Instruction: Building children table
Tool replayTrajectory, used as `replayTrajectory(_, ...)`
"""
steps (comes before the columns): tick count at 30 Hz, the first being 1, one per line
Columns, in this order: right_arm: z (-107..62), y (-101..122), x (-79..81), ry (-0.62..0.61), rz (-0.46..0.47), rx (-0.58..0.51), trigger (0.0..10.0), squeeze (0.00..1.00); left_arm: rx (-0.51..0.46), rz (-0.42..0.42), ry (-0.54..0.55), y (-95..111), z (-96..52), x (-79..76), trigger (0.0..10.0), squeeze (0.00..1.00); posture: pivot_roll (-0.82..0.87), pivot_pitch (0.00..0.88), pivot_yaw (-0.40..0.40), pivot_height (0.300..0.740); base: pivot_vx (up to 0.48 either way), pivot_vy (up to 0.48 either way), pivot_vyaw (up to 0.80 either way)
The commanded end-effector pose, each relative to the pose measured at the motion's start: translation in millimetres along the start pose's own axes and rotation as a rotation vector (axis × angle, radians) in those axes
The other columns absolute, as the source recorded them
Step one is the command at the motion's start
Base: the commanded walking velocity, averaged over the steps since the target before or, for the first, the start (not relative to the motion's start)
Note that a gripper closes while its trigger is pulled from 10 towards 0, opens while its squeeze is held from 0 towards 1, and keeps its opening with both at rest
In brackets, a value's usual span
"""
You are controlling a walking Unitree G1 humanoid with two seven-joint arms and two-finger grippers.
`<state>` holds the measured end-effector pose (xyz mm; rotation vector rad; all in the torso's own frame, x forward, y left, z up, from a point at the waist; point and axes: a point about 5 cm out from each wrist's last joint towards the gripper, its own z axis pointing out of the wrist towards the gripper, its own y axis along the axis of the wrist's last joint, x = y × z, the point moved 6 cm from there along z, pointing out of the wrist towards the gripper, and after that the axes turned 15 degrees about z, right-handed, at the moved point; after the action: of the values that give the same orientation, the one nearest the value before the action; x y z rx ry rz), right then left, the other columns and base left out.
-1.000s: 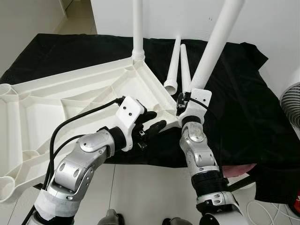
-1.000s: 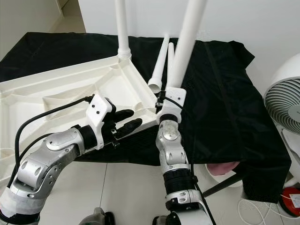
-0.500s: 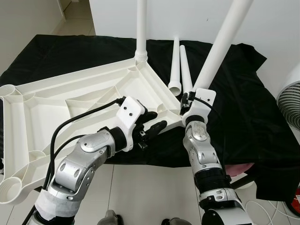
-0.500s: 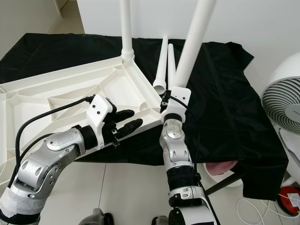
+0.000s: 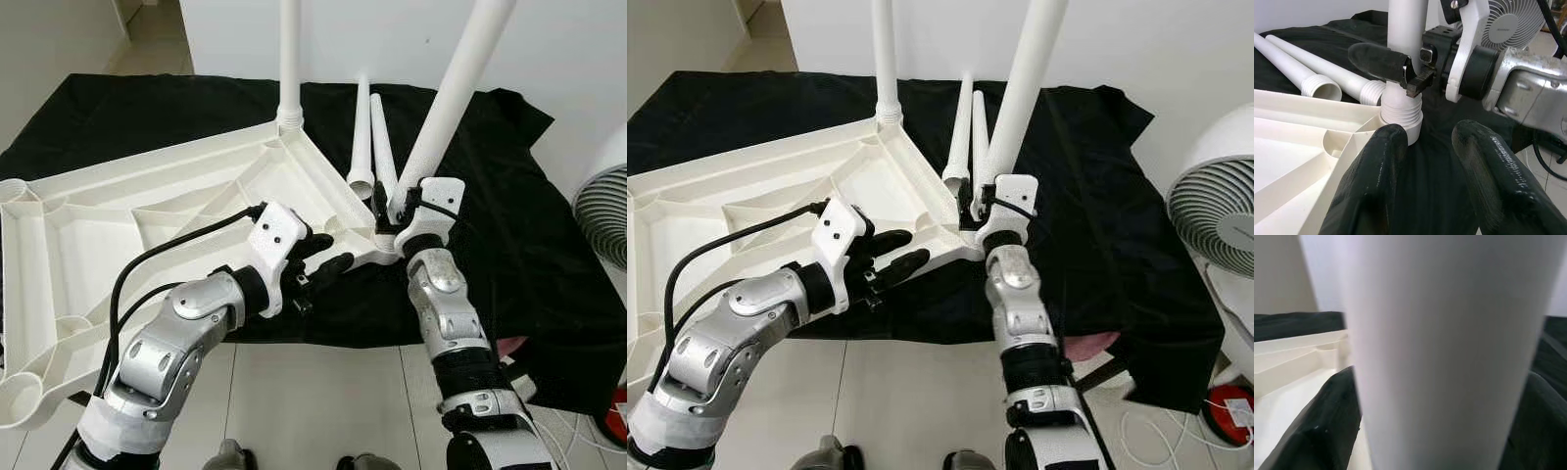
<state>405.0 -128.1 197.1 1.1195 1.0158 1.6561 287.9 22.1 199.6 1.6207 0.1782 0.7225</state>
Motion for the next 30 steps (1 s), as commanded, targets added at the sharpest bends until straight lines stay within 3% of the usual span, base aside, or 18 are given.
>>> replayTrajectory(1,1.9,0,3.2,0.068,0.016,0.016,10.0,0.0,-0.007,0.015,0.004,5,1.3,0.0,10.0,0.0,-0.05,0.072,0.02,0.74,0.0,0.0,0.0)
replayTrajectory(3,2.8,-1,3.4,0.116,0.018,0.041,10.0,0.0,-0.009,0.015,0.005,6,1.4,0.3,10.0,0.0,-0.05,0.072,0.02,0.74,0.0,0.0,0.0)
replayTrajectory(4,2.8,-5,4.1,0.208,0.001,0.1,10.0,0.0,-0.011,0.018,0.005,7,1.6,0.7,10.0,0.0,-0.05,0.07,0.02,0.74,0.0,0.0,0.0)
replayTrajectory(15,-1.0,-17,2.6,0.418,-0.079,0.238,10.0,0.0,-0.015,0.024,-0.016,9,2.9,-2.8,10.0,0.0,-0.05,0.064,0.025,0.74,0.0,0.0,0.0)
replayTrajectory(30,-0.7,-35,-3.8,0.498,-0.083,0.355,10.0,0.0,-0.016,0.018,-0.024,10,3.1,-4.9,10.0,0.0,-0.04,0.072,0.029,0.74,0.0,0.0,0.0)
